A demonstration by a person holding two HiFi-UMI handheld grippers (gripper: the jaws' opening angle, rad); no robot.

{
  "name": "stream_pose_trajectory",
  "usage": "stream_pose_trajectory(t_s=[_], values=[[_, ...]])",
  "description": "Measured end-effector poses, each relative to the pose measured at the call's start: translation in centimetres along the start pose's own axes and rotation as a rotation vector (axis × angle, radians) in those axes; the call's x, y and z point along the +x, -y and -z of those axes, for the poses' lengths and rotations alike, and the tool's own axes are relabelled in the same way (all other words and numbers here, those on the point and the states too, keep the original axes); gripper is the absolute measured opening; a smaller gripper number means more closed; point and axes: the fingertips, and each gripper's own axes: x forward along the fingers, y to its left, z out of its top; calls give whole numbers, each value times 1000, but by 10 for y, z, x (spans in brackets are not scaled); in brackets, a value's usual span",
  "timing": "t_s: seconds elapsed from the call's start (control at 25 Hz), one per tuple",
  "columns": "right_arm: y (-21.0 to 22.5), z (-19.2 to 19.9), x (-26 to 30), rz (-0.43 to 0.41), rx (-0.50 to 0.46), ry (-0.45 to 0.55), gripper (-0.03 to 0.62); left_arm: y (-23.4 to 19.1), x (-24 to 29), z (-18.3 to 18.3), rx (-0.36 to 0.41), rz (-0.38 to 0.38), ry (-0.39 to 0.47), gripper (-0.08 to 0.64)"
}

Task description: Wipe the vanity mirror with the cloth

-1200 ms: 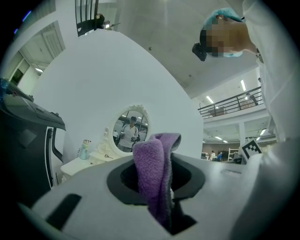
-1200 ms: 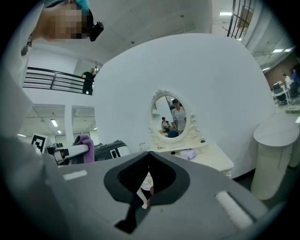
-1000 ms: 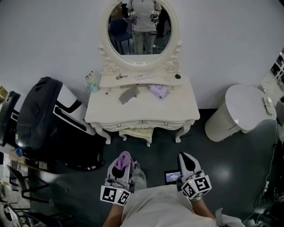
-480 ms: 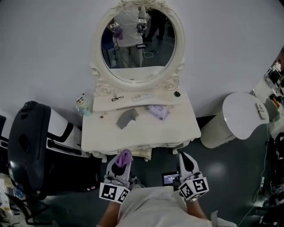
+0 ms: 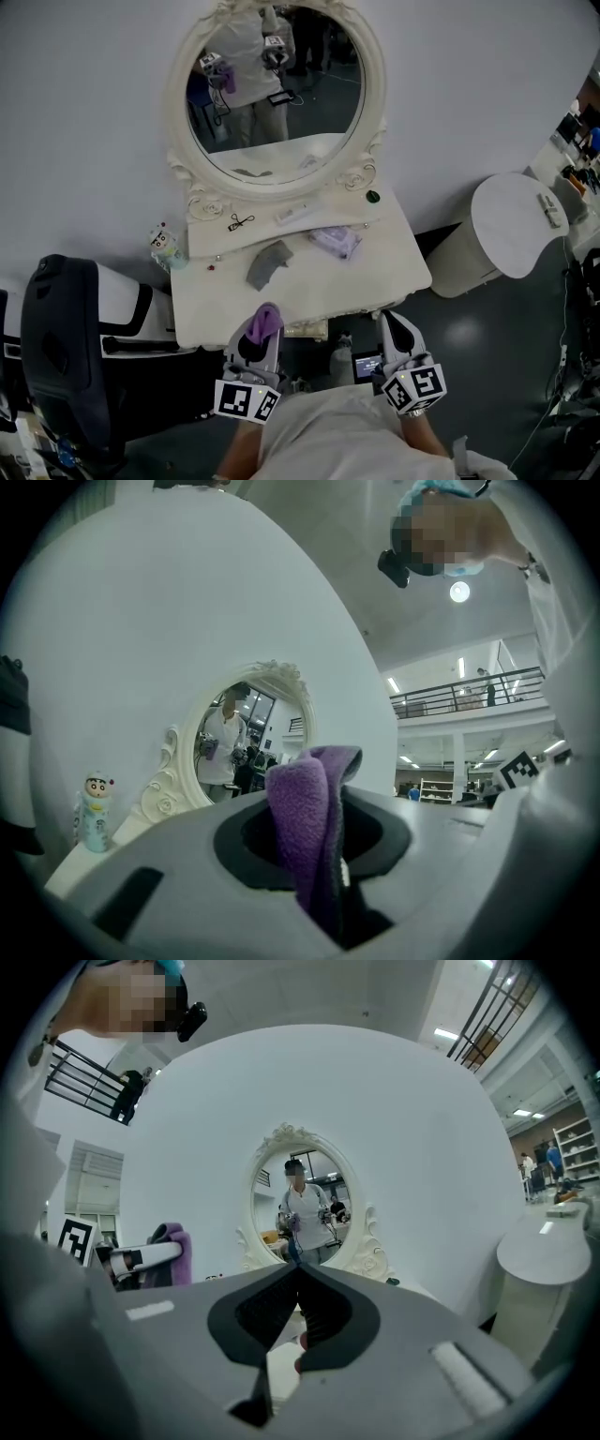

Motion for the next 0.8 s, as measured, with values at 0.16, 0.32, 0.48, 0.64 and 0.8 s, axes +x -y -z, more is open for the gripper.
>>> stream_pose_trajectory(t_s=[0.16,0.32,0.48,0.64,0.8], values=[[11,-3,31,-32,-36,-16,6,-10,30,-3,-1,-33,18,94],[34,-2,78,-98,-40,-44,6,-18,59,3,-9,-100,11,94],[60,-19,134,-154,-23,-46,6,-26,102,5,7,-129,-20,94],[89,-35,179,-213,-31,-40,6,-36,158,-11,51,-170,-1,94],[118,-46,209,-264,-32,-41,8,-39,217,-35,89,-179,32,94]])
